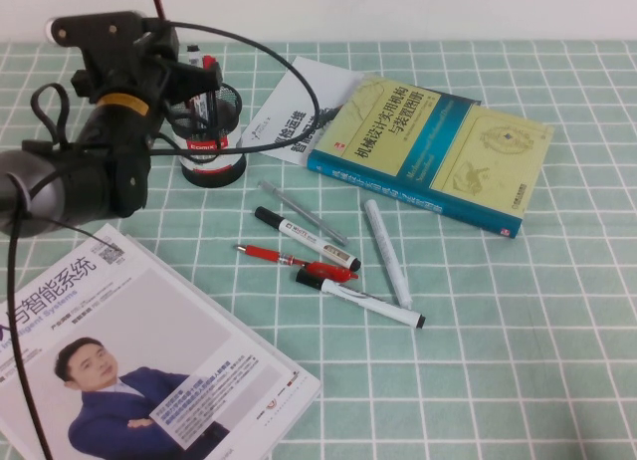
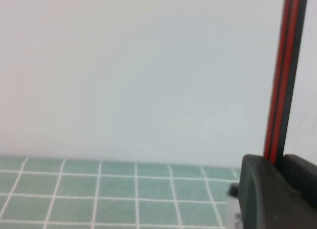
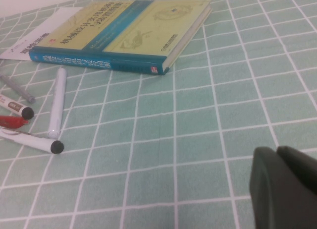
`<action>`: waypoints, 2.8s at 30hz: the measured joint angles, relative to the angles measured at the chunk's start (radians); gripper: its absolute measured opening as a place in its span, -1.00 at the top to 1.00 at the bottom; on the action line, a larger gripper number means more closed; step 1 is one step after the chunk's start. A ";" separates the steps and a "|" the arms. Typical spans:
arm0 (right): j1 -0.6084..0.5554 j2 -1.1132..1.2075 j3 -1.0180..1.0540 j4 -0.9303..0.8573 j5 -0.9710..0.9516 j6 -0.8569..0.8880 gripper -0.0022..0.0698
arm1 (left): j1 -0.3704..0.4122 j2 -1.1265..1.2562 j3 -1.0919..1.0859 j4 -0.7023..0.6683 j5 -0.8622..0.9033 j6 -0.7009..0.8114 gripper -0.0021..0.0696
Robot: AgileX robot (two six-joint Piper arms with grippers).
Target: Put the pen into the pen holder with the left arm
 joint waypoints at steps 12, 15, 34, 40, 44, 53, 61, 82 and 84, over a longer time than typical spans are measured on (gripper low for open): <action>0.000 0.000 0.000 0.000 0.000 0.000 1.00 | 0.018 0.058 -0.002 0.000 -0.018 -0.004 0.88; 0.000 0.000 0.000 0.000 0.000 0.000 1.00 | 0.018 0.060 -0.002 0.000 -0.026 -0.004 0.88; 0.000 0.000 0.000 0.000 0.000 0.000 1.00 | 0.018 0.121 -0.106 0.002 0.097 0.048 0.88; 0.000 0.000 0.000 0.000 0.000 0.000 1.00 | 0.018 0.140 -0.106 0.002 0.109 0.053 0.88; 0.000 0.000 0.000 0.000 0.000 0.000 1.00 | 0.018 0.140 -0.108 0.002 0.109 0.056 0.88; 0.000 0.000 0.000 0.000 0.000 0.000 1.00 | 0.018 0.140 -0.111 0.002 0.109 0.059 0.36; 0.000 0.000 0.000 0.000 0.000 0.000 1.00 | 0.018 0.120 -0.109 -0.002 0.118 0.097 0.22; 0.000 0.000 0.000 0.000 0.000 0.000 1.00 | 0.016 -0.853 0.436 -0.004 0.495 0.122 0.94; 0.000 0.000 0.000 0.000 0.000 0.000 1.00 | 0.016 -0.960 0.500 -0.004 0.555 0.116 0.94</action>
